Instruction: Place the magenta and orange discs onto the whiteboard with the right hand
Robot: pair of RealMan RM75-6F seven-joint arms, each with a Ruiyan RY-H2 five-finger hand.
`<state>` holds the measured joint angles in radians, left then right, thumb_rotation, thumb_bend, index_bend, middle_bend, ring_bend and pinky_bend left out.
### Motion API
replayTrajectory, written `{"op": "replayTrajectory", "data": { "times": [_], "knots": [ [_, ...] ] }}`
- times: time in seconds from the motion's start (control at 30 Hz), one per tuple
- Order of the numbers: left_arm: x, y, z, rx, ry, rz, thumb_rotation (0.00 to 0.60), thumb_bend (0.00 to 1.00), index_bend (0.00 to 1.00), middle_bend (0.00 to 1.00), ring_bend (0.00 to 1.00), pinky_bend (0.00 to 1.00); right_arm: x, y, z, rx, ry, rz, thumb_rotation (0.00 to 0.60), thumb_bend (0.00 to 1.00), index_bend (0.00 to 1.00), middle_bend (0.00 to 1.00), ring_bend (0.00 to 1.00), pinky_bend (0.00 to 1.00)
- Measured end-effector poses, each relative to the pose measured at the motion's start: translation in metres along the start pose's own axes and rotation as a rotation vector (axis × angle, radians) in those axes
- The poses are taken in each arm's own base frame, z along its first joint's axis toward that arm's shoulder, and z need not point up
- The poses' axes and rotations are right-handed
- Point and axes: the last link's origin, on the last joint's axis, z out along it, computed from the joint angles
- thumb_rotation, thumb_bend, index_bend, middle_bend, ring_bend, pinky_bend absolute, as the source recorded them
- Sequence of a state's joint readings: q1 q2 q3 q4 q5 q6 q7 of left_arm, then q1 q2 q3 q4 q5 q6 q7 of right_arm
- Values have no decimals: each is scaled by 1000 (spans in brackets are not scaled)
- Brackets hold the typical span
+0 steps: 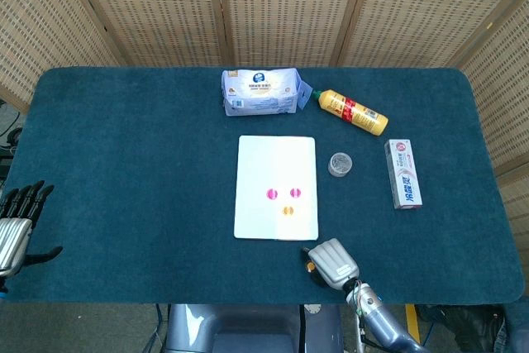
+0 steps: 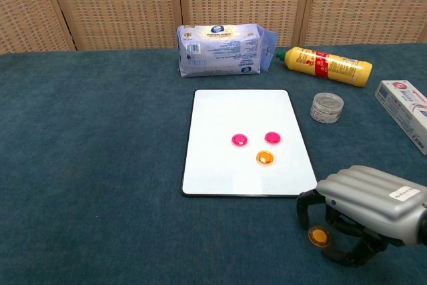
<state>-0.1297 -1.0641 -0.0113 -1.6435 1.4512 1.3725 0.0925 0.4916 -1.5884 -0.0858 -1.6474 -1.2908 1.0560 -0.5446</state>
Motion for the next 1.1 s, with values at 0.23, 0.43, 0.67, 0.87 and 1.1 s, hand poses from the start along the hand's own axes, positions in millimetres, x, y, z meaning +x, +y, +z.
{"op": "replayTrajectory", "data": {
  "times": [0.23, 0.43, 0.67, 0.87, 1.1],
  "knots": [
    [0, 0, 0, 1, 0, 1, 600, 0, 0, 0, 0, 0, -3, 2, 1, -8, -7, 13, 600, 363, 485, 909, 925, 1000],
    [-1, 1, 0, 0, -3, 3, 600, 0, 0, 0, 0, 0, -2, 2, 1, -6, -4, 23, 600, 363, 495, 909, 925, 1000],
    [0, 0, 0, 2, -2, 0, 600, 0, 0, 0, 0, 0, 11, -1, 7, 3, 26, 35, 600, 363, 495, 909, 925, 1000],
    [-1, 0, 1, 5, -3, -1, 600, 0, 0, 0, 0, 0, 44, -12, 25, 20, 76, 53, 600, 363, 495, 909, 925, 1000],
    [0, -2, 2, 14, 1, -3, 600, 0, 0, 0, 0, 0, 80, -27, 57, 21, 109, 45, 600, 363, 495, 909, 925, 1000]
  ]
}}
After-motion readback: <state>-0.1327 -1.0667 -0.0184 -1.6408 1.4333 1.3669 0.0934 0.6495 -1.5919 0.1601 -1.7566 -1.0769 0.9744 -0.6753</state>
